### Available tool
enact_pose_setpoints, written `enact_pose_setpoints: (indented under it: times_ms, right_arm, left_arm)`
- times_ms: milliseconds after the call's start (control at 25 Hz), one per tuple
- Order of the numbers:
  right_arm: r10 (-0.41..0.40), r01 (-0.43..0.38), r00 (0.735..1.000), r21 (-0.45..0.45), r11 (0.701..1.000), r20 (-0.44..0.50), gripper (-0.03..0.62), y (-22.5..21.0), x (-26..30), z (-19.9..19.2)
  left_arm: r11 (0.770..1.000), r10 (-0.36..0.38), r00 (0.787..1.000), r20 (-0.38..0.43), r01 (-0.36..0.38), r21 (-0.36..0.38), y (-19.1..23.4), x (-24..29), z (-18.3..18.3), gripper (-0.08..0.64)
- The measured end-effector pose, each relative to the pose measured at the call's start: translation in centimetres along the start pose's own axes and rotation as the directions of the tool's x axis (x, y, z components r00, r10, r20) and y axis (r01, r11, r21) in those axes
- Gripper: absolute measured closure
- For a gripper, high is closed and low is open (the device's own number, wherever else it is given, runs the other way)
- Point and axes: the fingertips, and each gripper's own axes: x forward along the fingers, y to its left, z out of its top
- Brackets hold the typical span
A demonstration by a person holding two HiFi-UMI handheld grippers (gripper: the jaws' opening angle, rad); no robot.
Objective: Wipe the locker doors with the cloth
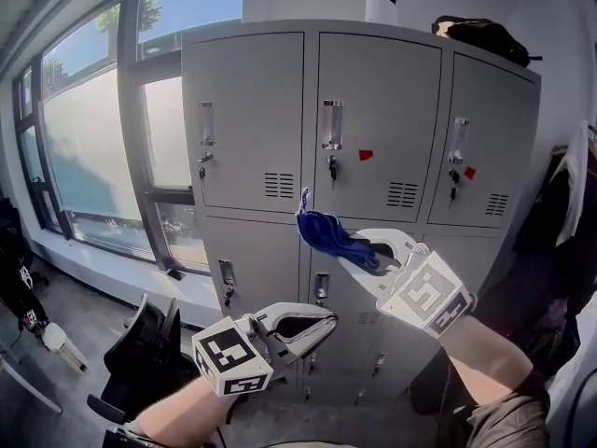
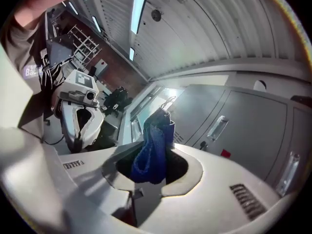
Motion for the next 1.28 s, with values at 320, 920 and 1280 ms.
enact_pose_setpoints:
  times_ms: [320, 920, 1280]
  right_arm:
    - [-0.122, 0.103, 0.99, -0.208, 0.973, -0.078, 0.506, -8.7, 0.8, 2.7]
    - [-0.452, 0.284, 0.861, -0.514, 0.809, -0.235, 0.506, -22.3, 2.1, 8.4]
    - [-0.565, 0.301, 0.786, -0.645, 0.702, -0.249, 0.506, -28.1, 2.8, 11.4]
  left_arm:
    - [0.993, -0.12, 0.992, -0.035, 0.121, 0.004, 0.5, 1.7, 2.3, 0.551]
    - [0.928, -0.357, 0.93, 0.082, 0.363, -0.081, 0.5, -0.4, 6.2, 0.551]
    - [0.911, -0.386, 0.915, 0.119, 0.398, -0.105, -0.6, -0.3, 5.9, 0.551]
